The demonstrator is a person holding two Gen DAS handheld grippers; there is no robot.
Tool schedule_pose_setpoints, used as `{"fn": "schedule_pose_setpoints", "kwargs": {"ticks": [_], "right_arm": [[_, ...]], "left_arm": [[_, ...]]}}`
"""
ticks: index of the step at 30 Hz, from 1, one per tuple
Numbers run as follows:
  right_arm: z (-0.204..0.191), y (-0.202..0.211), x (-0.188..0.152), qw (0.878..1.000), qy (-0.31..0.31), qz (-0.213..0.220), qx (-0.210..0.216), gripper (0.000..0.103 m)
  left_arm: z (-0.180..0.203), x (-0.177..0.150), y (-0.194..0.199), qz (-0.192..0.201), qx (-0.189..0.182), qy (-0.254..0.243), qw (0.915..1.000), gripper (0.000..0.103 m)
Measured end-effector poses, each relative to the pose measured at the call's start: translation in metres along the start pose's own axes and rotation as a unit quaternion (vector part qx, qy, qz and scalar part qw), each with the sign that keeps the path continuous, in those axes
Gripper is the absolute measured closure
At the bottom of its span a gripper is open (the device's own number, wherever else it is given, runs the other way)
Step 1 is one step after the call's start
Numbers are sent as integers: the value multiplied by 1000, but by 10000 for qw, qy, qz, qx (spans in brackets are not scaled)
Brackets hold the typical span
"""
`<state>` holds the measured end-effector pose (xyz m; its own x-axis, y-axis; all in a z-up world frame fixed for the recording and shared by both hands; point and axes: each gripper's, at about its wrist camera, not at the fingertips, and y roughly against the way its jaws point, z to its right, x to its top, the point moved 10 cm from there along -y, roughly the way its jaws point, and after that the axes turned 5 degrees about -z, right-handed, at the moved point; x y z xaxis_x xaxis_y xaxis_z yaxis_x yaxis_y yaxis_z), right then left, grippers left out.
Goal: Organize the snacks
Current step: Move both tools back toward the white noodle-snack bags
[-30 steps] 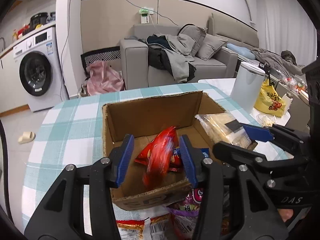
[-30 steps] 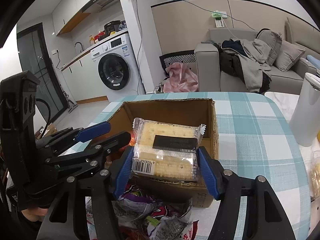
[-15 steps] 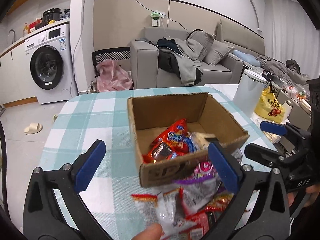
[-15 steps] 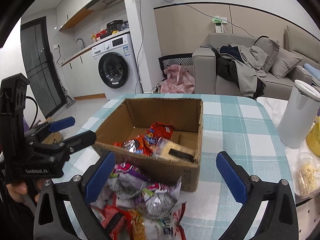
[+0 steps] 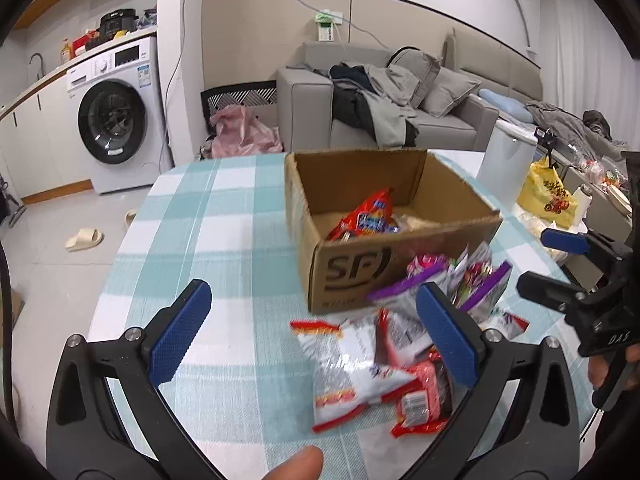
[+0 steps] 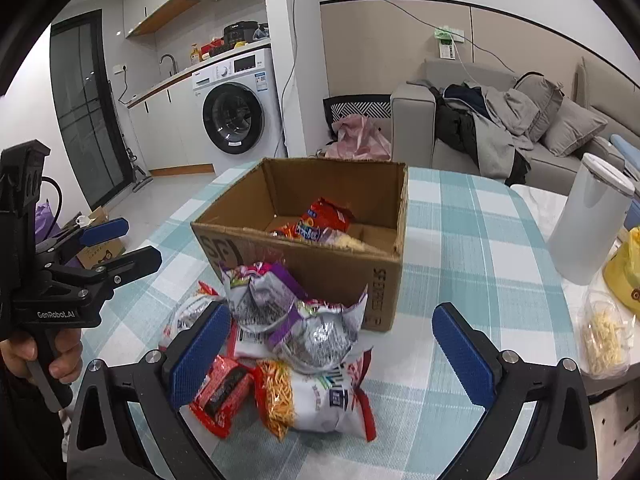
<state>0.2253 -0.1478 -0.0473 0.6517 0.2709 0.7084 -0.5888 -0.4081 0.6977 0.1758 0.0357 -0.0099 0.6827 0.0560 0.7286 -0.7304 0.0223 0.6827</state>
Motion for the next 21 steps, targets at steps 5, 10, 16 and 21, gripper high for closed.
{"fn": "schedule_pose_setpoints", "kwargs": {"ticks": [5, 10, 16, 21], "right_arm": [[2, 0, -13, 9999, -87, -84, 11, 0], [3, -7, -26, 9998, -74, -182, 37, 0], [7, -19, -36, 9988, -166, -445, 86, 0], [8, -29, -43, 9978, -213, -628, 89, 0]], "left_arm": [[0, -18, -4, -144, -18, 37, 9999, 1], [-2, -30, -12, -297, 56, 29, 9995, 1], [-1, -39, -26, -468, 35, 39, 9989, 1], [3, -46, -38, -629, -31, 87, 9980, 1]]}}
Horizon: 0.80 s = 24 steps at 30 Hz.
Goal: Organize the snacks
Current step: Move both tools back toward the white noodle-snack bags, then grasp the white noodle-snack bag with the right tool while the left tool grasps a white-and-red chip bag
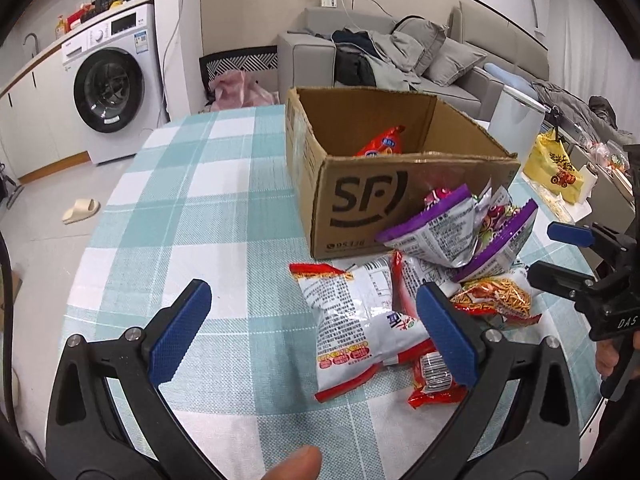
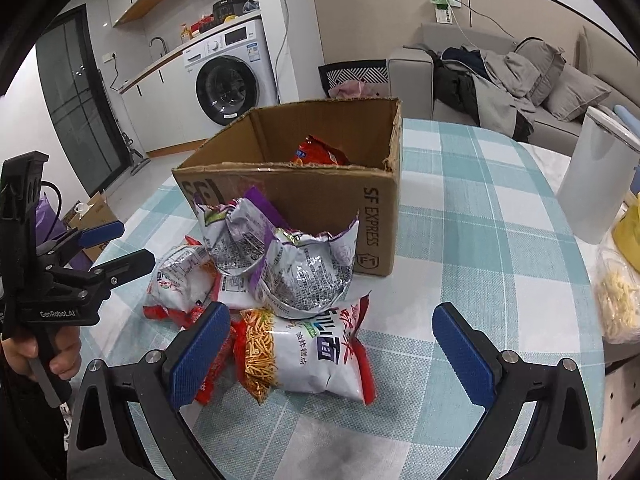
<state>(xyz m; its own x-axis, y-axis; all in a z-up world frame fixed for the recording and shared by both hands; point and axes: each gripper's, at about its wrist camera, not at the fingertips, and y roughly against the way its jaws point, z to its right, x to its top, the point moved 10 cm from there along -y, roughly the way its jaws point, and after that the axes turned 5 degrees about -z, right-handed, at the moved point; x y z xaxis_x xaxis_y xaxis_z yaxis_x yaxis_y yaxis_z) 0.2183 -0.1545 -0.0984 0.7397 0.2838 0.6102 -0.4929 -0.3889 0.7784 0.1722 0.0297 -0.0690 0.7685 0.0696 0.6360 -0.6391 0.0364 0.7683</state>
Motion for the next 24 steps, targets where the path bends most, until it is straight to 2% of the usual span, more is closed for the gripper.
{"fn": "schedule_pose_setpoints", "kwargs": {"ticks": [8, 11, 18, 24], "right_arm": [[0, -23, -12, 9995, -107, -289, 122, 0], [4, -34, -18, 9983, -204, -533, 137, 0], [6, -41, -22, 9971, -158, -666, 343, 1], [1, -48, -25, 9964, -170, -684, 478, 9]], "left_arm": [[-1, -10, -25, -251, -100, 178, 9995, 1], [-3, -13, -31, -282, -158, 250, 9992, 1], [-7, -15, -42, -368, -160, 212, 9990, 1], [-4, -18, -45, -364, -169, 178, 9990, 1]]}}
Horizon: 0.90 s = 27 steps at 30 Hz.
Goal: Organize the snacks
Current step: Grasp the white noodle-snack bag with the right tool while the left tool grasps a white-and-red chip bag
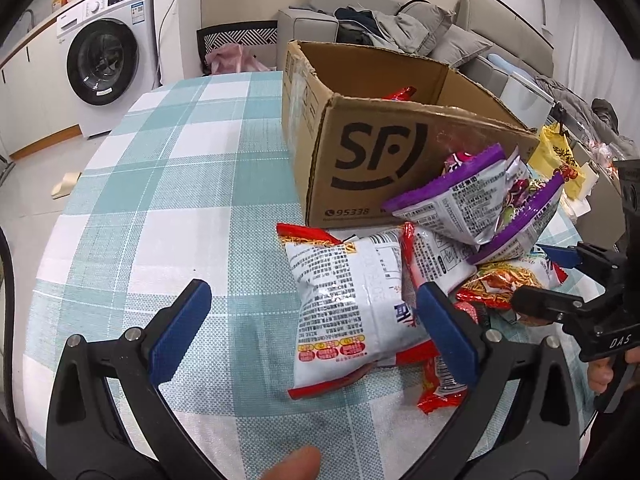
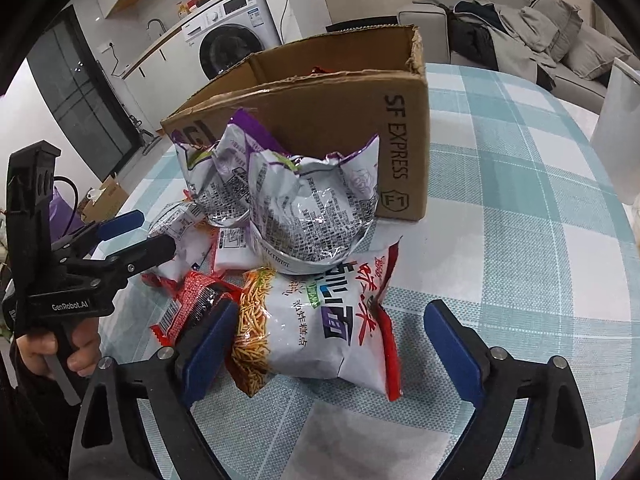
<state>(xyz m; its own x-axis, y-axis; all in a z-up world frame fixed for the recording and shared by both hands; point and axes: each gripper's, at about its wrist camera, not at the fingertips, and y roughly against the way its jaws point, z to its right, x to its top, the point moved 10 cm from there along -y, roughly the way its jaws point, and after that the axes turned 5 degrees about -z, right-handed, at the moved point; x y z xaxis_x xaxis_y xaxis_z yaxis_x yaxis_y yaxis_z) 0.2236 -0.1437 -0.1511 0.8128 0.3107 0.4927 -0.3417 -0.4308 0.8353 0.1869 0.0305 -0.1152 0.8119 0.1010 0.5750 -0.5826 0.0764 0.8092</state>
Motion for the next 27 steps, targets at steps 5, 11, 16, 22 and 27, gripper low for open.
{"fn": "schedule_pose_setpoints", "kwargs": {"ticks": [5, 11, 16, 22, 27], "right_arm": [[-5, -3, 0, 9998, -7, -10, 183, 17], [-11, -5, 1, 9995, -3, -12, 314, 24], [-13, -6, -1, 9992, 46, -102, 390, 28], [-18, -3, -4, 9986, 245, -181, 442, 35], [-25, 1, -3, 9981, 372, -140, 469, 41]], "left_arm": [[3, -3, -3, -82, -107, 12, 9999, 5], [16, -7, -3, -163, -487, -138, 9986, 32], [24, -7, 2, -80, -485, -329, 9983, 53], [21, -4, 8, 1, -522, -271, 9983, 63], [21, -4, 12, 50, -566, -312, 9979, 64]]}}
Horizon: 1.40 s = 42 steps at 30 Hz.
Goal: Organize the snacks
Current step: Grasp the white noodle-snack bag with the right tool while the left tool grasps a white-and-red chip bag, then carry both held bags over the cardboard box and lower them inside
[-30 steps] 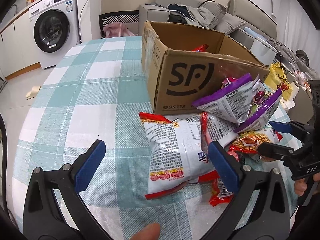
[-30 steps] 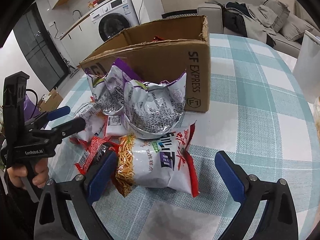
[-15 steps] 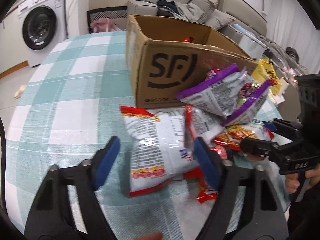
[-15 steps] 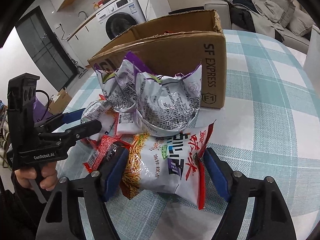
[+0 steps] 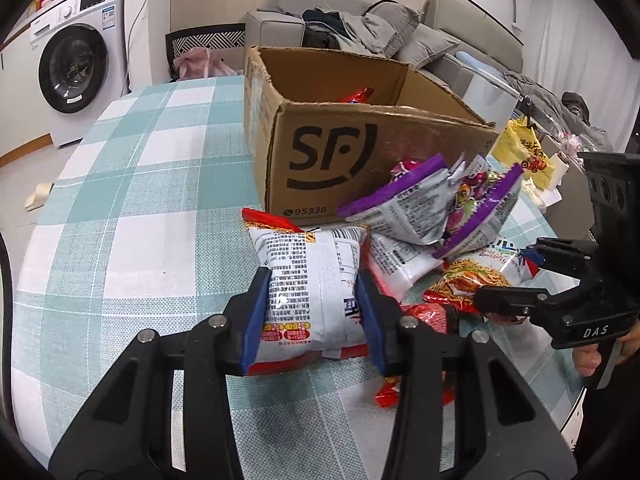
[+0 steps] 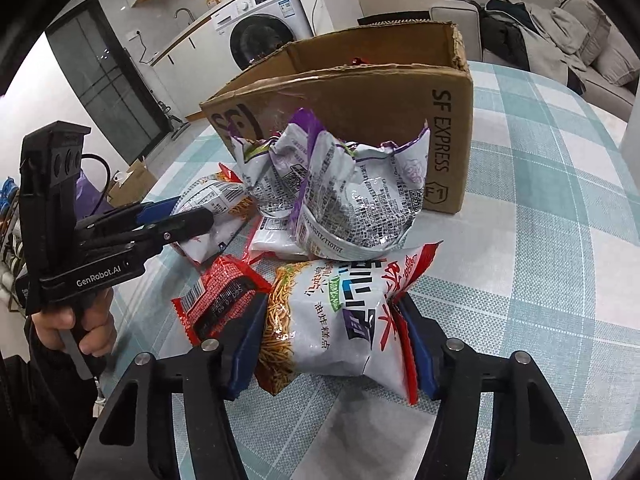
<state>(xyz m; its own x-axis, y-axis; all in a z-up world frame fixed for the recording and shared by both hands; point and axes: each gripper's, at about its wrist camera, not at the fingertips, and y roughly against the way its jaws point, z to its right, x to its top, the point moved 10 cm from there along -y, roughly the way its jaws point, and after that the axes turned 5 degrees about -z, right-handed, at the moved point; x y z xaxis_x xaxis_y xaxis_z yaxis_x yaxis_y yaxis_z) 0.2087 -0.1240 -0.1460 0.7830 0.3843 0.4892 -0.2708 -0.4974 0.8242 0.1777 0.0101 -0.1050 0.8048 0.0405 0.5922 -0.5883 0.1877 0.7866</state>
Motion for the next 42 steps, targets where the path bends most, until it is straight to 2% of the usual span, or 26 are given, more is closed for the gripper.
{"fn": "schedule_pose_setpoints", "kwargs": {"ticks": [8, 17, 22, 34, 42], "right_arm": [[-20, 16, 2, 9991, 232, 243, 242, 43], [-32, 40, 9, 9965, 462, 625, 315, 43], [-39, 65, 17, 9926, 584, 992, 380, 43], [-24, 103, 32, 9855, 339, 1645, 233, 43], [-14, 115, 40, 9816, 130, 1905, 79, 43]], "left_arm": [[3, 5, 16, 190, -28, -41, 9998, 64], [10, 15, 45, 492, -97, -31, 9987, 64], [17, 19, 62, 664, -109, -69, 9977, 64], [30, 29, 99, 1030, -108, -125, 9945, 64], [31, 38, 112, 1191, -68, -119, 9928, 64]]}}
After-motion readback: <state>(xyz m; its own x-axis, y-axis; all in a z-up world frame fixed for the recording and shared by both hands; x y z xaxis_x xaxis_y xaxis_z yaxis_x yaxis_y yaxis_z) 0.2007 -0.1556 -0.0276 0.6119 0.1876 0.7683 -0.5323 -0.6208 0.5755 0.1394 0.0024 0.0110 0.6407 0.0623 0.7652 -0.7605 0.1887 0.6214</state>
